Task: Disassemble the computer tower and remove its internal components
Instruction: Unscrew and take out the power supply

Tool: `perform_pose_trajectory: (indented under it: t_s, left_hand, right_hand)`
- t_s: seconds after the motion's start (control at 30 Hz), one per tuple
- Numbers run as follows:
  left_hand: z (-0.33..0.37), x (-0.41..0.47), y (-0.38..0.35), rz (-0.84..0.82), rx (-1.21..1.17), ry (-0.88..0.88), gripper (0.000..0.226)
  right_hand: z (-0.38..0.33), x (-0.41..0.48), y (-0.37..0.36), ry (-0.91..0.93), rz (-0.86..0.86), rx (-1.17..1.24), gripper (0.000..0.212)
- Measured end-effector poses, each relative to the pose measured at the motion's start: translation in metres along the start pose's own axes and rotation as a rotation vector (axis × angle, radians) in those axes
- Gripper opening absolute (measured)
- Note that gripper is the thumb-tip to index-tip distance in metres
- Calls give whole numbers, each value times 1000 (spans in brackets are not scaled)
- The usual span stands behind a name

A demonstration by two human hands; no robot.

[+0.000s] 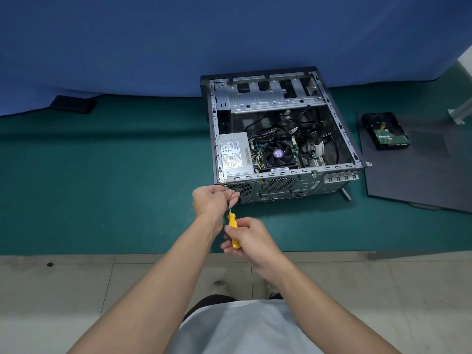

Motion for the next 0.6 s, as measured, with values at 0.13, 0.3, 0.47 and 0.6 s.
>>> perform_pose_trajectory:
  t_s: [0.13,0.3,0.47,0.6]
  left_hand:
    - [-3,-1,-2,-92,-105,59,14]
    - [0,2,6,78,219,-107,14]
    - [4,3,3,78,215,-108,16]
    - [0,1,1,-40,49,-28,18]
  right_hand:
    - [3,-4,-6,-129,-187,231,12]
    - [2,2,0,-1,126,8,12]
    - [4,1,-5,-22,58,112,7]
    - [4,0,-9,-98,-81,244,14]
Point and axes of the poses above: each hand's wrist, its own x-axis towards the middle knuckle, its own y-axis out of the back of the hand, z = x × y, the point moved 5 cm from there along x, towards the middle knuckle, and after that the axes turned 4 degrees about z, right-handed, at the moved point
